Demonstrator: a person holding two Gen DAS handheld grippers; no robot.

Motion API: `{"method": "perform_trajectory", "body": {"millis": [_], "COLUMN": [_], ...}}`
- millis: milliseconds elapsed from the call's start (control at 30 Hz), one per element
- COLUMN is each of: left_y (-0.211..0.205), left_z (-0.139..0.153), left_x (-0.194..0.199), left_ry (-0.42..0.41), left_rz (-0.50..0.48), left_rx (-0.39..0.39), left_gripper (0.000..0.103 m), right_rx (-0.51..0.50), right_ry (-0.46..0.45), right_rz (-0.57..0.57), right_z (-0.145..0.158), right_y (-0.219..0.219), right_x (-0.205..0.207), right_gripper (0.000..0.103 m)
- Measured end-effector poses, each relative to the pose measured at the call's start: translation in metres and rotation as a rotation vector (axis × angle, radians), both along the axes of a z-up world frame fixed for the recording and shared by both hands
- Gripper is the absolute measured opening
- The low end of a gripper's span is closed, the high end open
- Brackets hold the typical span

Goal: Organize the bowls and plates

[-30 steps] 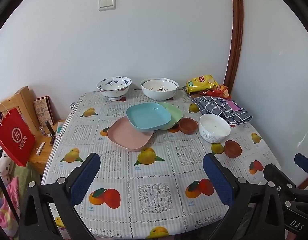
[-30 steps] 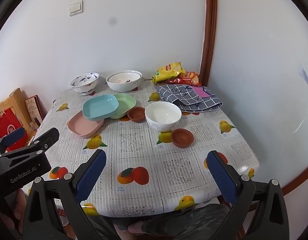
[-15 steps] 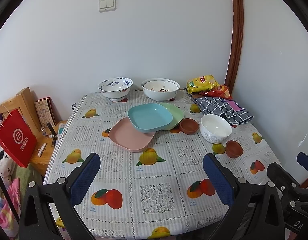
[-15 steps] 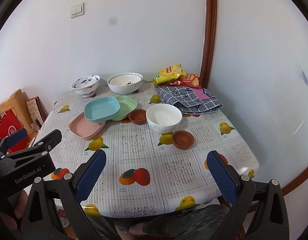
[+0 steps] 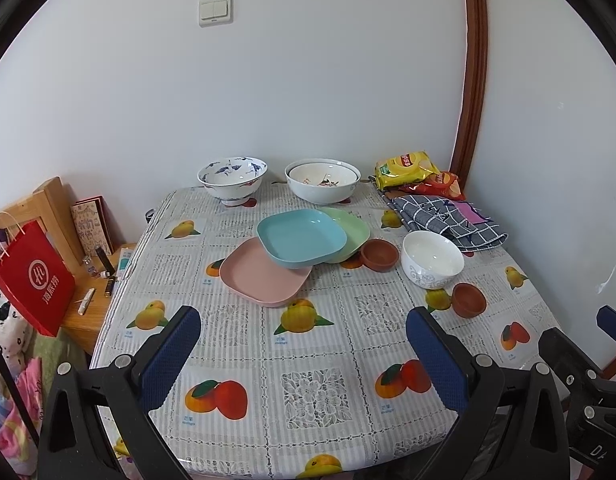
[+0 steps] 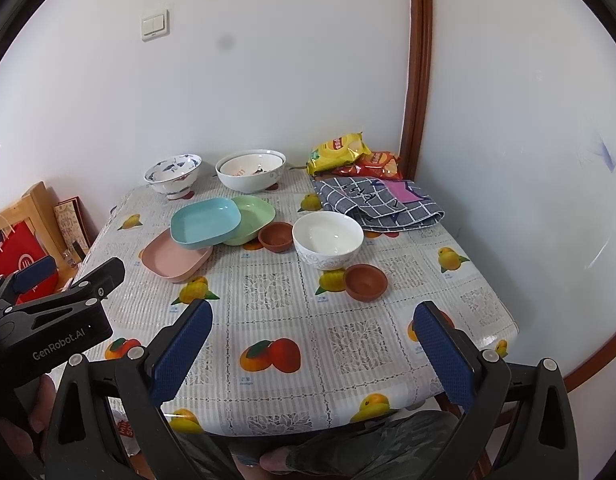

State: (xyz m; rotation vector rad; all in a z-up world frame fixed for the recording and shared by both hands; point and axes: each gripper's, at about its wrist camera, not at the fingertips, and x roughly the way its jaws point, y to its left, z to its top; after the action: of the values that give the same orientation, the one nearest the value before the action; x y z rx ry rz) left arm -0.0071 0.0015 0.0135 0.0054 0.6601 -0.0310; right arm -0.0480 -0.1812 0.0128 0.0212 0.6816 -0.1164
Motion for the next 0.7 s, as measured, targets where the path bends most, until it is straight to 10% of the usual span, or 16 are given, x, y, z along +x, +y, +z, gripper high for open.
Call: {"method": "perform_trajectory", "body": {"millis": [700], "left_y": [-0.0025], "left_z": [0.0014], "left_x": [-0.0003], "left_ry": [-0.003], "left_rz": [-0.004], "left_rx": [0.004], "left_gripper": [0.103], "right_rx": [0.009], "right_ry": [-0.002], "right_rz": [-0.003], "right_z": [-0.0002], "right_y": [0.0009], "right_x": [-0.0008], "right_gripper": [0.100]}}
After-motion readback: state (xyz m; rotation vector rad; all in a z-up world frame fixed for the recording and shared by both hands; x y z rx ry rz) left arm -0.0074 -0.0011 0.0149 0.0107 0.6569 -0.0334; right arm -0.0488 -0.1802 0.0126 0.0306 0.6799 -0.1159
